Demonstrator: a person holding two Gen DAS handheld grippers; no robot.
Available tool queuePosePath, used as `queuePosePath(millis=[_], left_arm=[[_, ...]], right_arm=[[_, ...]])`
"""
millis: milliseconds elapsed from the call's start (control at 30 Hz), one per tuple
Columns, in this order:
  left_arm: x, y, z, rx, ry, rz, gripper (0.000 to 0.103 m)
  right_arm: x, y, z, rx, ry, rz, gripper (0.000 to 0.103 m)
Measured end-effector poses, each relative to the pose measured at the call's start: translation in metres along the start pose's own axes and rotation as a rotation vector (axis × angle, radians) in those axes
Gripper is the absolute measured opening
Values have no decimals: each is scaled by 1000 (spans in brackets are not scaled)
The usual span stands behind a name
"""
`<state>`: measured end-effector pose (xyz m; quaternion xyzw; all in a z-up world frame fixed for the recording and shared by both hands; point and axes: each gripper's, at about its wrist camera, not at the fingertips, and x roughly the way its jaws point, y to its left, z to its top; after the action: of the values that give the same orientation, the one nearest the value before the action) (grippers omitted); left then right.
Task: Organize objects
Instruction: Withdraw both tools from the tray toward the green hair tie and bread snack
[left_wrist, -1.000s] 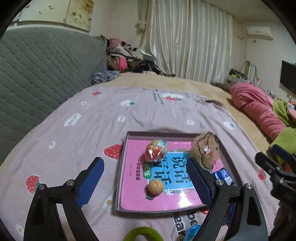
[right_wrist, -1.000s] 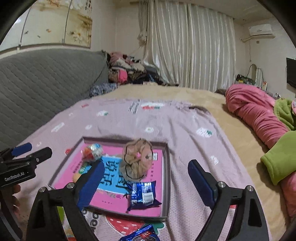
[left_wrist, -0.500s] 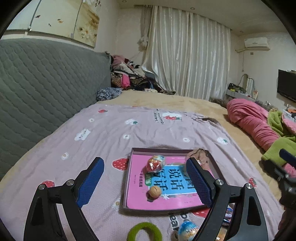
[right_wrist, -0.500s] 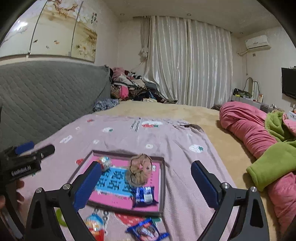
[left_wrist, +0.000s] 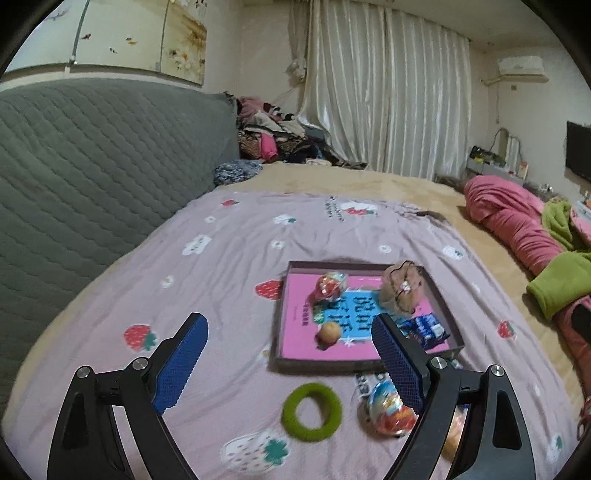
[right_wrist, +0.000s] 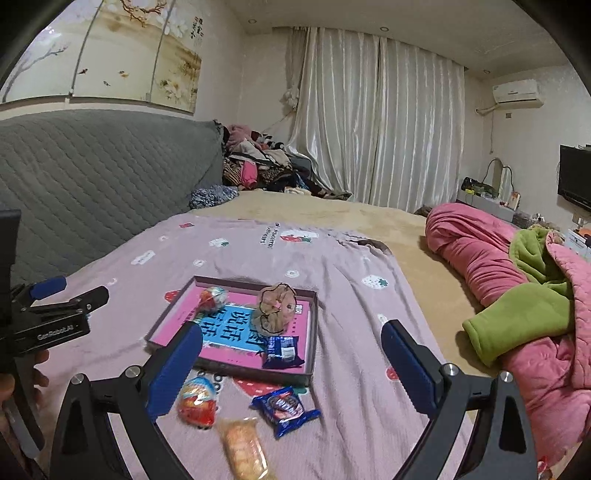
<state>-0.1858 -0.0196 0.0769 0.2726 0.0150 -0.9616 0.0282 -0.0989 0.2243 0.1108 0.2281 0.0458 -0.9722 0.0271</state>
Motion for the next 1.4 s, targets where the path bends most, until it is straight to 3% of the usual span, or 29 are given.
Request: queuePosePath(millis=[367,733,1400], left_arm=[[-54,7,-10,10,19,-13,91],[-78,5,-19,25,35,-11,91],[-87,3,-53,43,97,-12,91]], right_arm=[[-40,14,-10,-28,27,-15,98],[-69,19,-15,-38,18,-23,98],[-61,26,-46,-43,111,1,98]])
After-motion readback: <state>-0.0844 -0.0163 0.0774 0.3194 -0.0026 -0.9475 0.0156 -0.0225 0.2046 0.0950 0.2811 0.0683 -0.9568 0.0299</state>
